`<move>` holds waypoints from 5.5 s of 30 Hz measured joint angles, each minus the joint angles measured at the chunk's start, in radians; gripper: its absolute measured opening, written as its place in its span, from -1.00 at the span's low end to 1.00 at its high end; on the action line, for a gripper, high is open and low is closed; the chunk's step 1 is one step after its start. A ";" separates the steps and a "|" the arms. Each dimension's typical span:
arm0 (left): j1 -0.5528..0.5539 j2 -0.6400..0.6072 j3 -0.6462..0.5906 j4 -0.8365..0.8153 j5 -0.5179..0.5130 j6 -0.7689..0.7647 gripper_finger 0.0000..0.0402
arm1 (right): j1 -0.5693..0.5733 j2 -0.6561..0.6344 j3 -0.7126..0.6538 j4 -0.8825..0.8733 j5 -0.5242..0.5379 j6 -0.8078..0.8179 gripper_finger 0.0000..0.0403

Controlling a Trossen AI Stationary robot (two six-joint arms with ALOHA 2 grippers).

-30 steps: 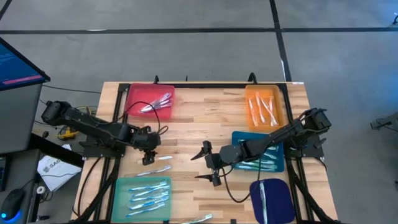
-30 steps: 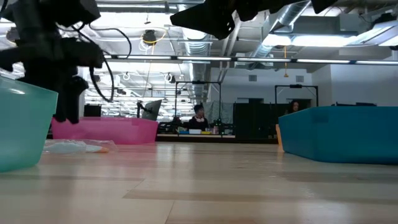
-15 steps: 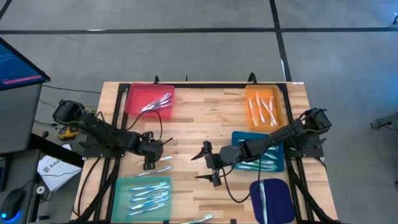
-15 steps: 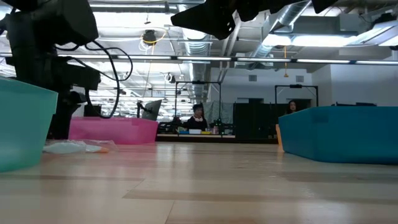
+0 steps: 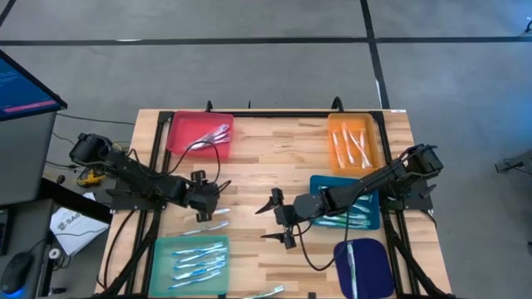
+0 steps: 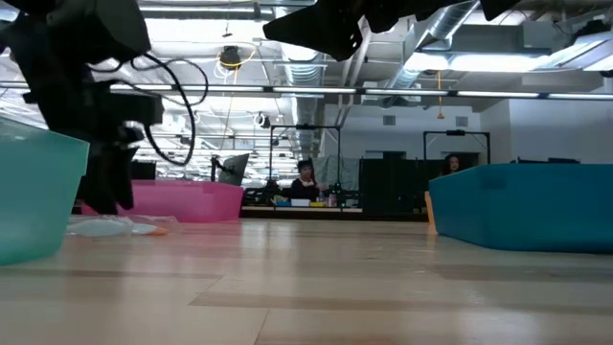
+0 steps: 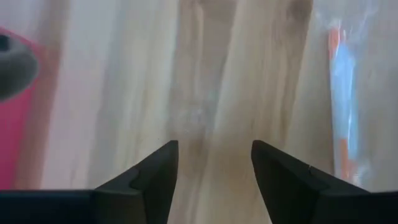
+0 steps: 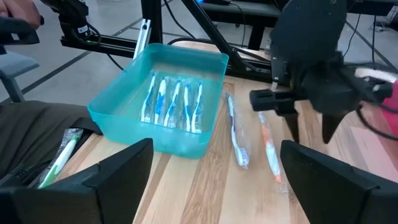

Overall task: Pick & Place Toothbrushes
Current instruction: Put the orange toothbrush into the orange bin

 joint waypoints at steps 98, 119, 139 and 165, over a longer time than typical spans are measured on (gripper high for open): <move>-0.271 -0.462 0.010 0.877 -0.147 0.383 -1.00 | -0.067 0.001 0.000 0.515 0.009 0.010 0.56; -0.289 -0.512 0.013 1.132 0.042 0.620 -1.00 | -0.191 0.003 0.325 0.123 -0.212 0.001 0.55; -0.288 -0.473 0.011 1.161 -0.026 0.759 -1.00 | -0.119 0.107 0.436 0.153 0.019 -0.091 0.55; -0.270 -0.466 0.011 1.149 -0.040 0.763 -1.00 | -0.132 0.166 0.523 0.043 -0.007 -0.056 0.55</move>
